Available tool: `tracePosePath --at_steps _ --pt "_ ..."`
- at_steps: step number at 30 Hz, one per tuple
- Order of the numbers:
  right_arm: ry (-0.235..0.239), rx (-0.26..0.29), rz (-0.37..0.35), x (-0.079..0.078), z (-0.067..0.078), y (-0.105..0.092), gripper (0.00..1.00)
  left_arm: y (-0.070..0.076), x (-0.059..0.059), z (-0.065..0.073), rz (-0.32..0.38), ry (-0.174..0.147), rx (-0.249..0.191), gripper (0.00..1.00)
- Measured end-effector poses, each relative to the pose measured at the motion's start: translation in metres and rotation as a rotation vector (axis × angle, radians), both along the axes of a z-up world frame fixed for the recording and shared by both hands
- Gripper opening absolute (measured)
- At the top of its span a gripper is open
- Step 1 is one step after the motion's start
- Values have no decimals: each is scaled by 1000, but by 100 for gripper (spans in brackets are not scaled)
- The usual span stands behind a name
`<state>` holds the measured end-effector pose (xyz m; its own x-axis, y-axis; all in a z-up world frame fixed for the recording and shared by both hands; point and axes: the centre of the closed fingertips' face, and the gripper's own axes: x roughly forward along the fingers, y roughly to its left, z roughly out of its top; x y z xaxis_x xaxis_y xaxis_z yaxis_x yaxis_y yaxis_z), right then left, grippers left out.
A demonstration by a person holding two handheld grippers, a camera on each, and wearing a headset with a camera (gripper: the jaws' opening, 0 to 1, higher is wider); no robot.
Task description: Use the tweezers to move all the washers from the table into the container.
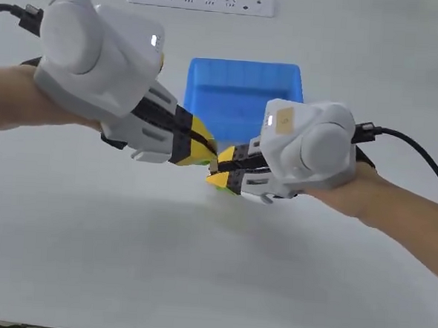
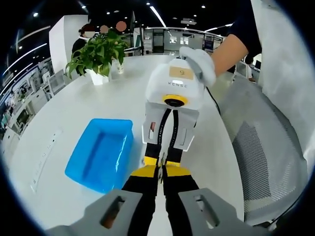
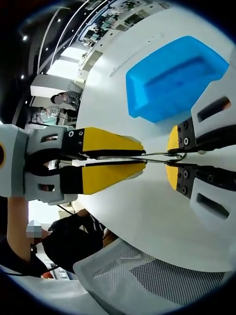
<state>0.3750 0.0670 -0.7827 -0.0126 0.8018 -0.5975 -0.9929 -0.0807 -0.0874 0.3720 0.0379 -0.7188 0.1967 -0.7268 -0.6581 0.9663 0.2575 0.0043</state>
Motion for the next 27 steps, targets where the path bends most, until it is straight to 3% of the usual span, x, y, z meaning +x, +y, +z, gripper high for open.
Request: tracePosePath --at_steps 3,5,10,13,16,18,21,23,27 --pt "10 9 -13 1 0 0 8 8 1 -6 26 9 35 13" --pt "11 13 -19 1 0 0 8 10 0 -5 34 22 17 14" --pt "15 17 -29 1 0 0 9 13 5 -1 74 5 -5 21" --pt "3 8 -27 1 1 -1 9 24 12 -4 143 -15 31 26" --pt "3 21 -38 1 8 -1 9 26 13 -2 172 -27 -4 28" --pt "1 25 -43 2 11 -2 9 28 14 -1 205 -16 -10 31" --pt "-5 34 -49 2 19 -4 9 34 21 5 280 -60 -30 48" --pt "-13 29 -51 3 21 -6 9 35 21 10 305 -64 -57 54" --pt "-14 49 -76 5 33 -10 9 40 16 11 332 -61 -61 60"
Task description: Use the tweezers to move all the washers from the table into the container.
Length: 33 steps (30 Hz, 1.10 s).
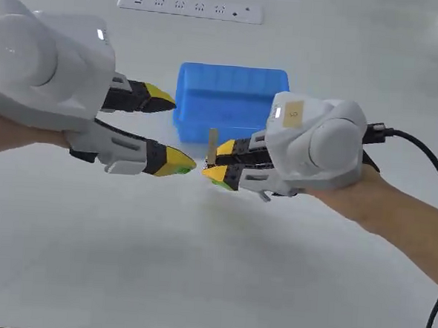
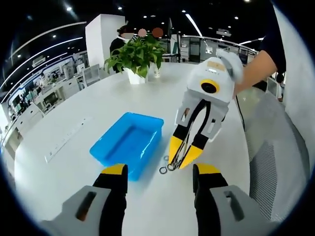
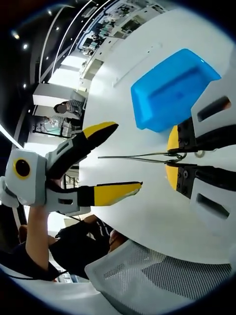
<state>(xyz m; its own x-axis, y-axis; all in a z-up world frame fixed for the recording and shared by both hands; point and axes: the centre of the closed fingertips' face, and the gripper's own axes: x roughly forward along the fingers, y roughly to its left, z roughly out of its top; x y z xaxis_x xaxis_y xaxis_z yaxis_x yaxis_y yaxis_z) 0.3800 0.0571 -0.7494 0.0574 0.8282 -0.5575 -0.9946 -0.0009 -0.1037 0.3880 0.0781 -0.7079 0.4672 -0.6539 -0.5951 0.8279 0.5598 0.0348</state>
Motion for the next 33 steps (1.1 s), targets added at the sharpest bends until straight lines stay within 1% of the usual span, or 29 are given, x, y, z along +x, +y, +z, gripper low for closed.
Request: tracePosePath --at_steps 1,2,3,4,5,6,8,10,11,12,14,15,17,18,19,21,23,24,25,26,27,28,29,30,31,32,33 --pt "-3 2 -3 0 3 -1 9 1 -1 0 9 -1 0 63" --pt "-5 7 -6 0 7 -2 9 3 0 1 33 -18 -7 66" --pt "-8 10 -7 0 10 -3 9 4 1 3 54 -27 -20 71" --pt "-17 12 -8 1 13 -3 9 4 1 6 89 -25 -55 76" --pt "-20 12 -8 1 15 -4 9 5 0 7 98 -30 -63 80" --pt "-25 12 -6 1 18 -4 9 7 -1 9 103 -45 -63 84" --pt "-30 18 -10 2 24 -5 9 10 -3 9 112 -53 -54 86" --pt "-39 21 -14 3 30 -5 9 13 -5 10 136 -58 -62 91" --pt "-42 25 -15 4 33 -5 9 15 -6 12 154 -68 -70 93" --pt "-46 28 -14 5 39 -5 9 16 -7 13 164 -70 -80 95" --pt "-87 31 -7 9 49 -5 9 18 -11 16 196 -65 -126 95" --pt "-88 42 -10 12 57 -5 9 19 -12 17 209 -65 -140 96" --pt "-114 53 -21 22 70 -5 9 23 -16 15 220 -66 -128 99" --pt "-116 61 -25 26 75 -5 9 24 -17 13 221 -65 -120 99" --pt "-122 74 -37 33 82 -4 9 26 -19 11 221 -62 -115 99" --pt "-135 83 -49 44 90 -3 9 30 -24 5 221 -53 -90 99" --pt "-158 75 -55 55 93 -1 9 36 -28 0 249 -34 -101 99" --pt "-162 76 -56 59 94 0 9 37 -30 -1 261 -30 -115 99" --pt "-164 76 -59 63 94 1 9 38 -32 -1 265 -27 -120 99" --pt "-164 75 -62 69 92 1 9 39 -34 -3 266 -22 -121 99" --pt "-166 70 -66 79 87 2 9 39 -35 -4 266 -20 -120 99" --pt "-159 66 -74 84 82 3 9 38 -38 -6 256 -17 -104 99" --pt "-152 61 -87 92 73 4 9 39 -40 -8 246 -14 -87 99" --pt "-150 48 -94 95 66 4 9 40 -41 -9 243 -17 -75 99" --pt "-133 33 -106 100 56 4 9 42 -42 -9 244 -15 -72 99" --pt "-127 30 -109 102 50 5 9 43 -43 -9 248 -12 -72 99" --pt "-103 21 -121 104 41 6 9 46 -43 -8 254 -11 -74 99"
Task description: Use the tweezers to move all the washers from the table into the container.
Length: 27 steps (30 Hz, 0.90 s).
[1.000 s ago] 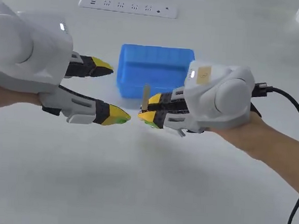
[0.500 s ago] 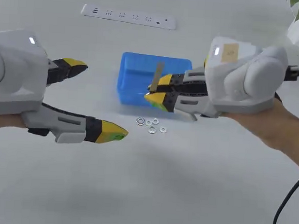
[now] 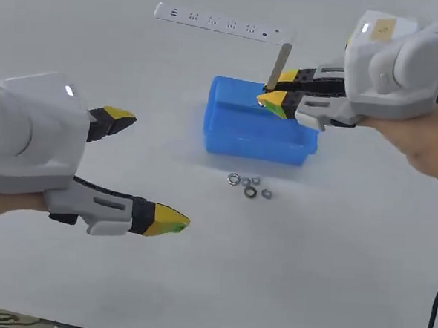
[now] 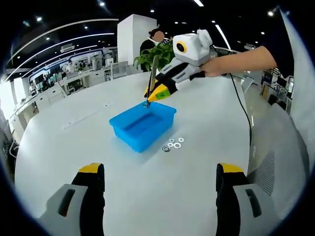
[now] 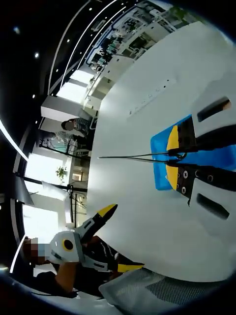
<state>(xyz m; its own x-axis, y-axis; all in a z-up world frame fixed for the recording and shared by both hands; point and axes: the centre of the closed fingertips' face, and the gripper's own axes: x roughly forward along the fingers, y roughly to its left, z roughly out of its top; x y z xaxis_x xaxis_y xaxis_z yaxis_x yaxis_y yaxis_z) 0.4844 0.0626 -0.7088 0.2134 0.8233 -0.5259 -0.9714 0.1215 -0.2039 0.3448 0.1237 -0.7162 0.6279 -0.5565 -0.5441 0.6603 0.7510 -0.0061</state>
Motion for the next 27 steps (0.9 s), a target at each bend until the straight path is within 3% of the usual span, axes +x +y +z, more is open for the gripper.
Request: tracePosePath --at_steps 3,6,10,15,17,27 --pt "33 -4 -11 2 -15 3 9 7 -1 0 21 2 -3 99" --pt "52 -22 -12 5 -32 7 9 13 -2 -6 25 14 30 99" --pt "77 -23 -22 8 -42 10 9 20 0 -13 34 22 57 99" --pt "85 -17 -19 8 -43 12 9 27 1 -14 51 34 35 99" --pt "86 -14 -17 9 -43 12 9 23 0 -14 47 47 12 99" --pt "101 -12 -30 11 -47 10 9 17 1 -14 39 46 -8 99"
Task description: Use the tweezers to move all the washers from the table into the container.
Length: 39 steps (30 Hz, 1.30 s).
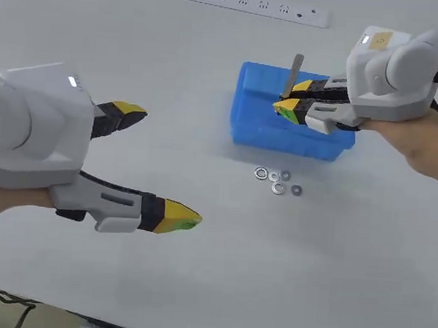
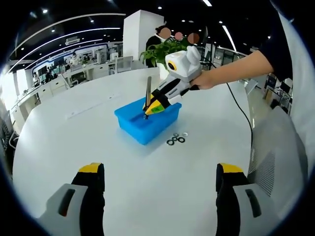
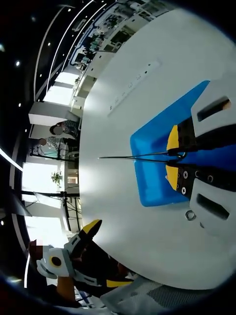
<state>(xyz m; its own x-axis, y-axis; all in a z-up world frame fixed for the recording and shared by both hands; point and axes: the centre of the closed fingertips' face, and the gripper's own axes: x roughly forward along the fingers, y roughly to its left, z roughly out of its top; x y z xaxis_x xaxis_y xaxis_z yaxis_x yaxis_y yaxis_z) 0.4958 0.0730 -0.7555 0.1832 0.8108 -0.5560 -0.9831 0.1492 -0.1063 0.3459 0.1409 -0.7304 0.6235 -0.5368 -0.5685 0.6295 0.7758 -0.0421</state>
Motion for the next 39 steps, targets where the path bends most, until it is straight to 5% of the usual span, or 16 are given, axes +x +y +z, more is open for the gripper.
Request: tracePosePath --at_steps 11,16,18,21,25,26,27,28,30,36,39 --pt "16 10 -23 0 1 -3 10 -5 2 3 -6 -27 15 100" --pt "15 11 -22 2 2 -3 9 -5 6 8 15 -51 -12 100" --pt "14 12 -22 2 2 -2 9 -8 8 14 31 -59 -72 100" --pt "11 16 -22 2 4 -2 9 -10 9 15 12 -78 -43 98" --pt "7 26 -30 2 10 -3 9 -8 9 14 -2 -96 8 73" --pt "6 30 -31 3 12 -4 9 -2 11 12 17 -102 49 61" --pt "3 32 -33 3 14 -4 9 0 14 14 13 -132 74 54" --pt "-2 34 -36 3 17 -5 9 -4 12 16 3 -128 47 51" --pt "-4 45 -39 2 23 -7 9 -6 16 23 35 -131 -2 56" --pt "-25 65 -21 -10 39 -9 9 -11 32 42 24 -193 5 50" --pt "-32 75 -18 -15 46 -10 9 -17 39 53 23 -196 -38 50"
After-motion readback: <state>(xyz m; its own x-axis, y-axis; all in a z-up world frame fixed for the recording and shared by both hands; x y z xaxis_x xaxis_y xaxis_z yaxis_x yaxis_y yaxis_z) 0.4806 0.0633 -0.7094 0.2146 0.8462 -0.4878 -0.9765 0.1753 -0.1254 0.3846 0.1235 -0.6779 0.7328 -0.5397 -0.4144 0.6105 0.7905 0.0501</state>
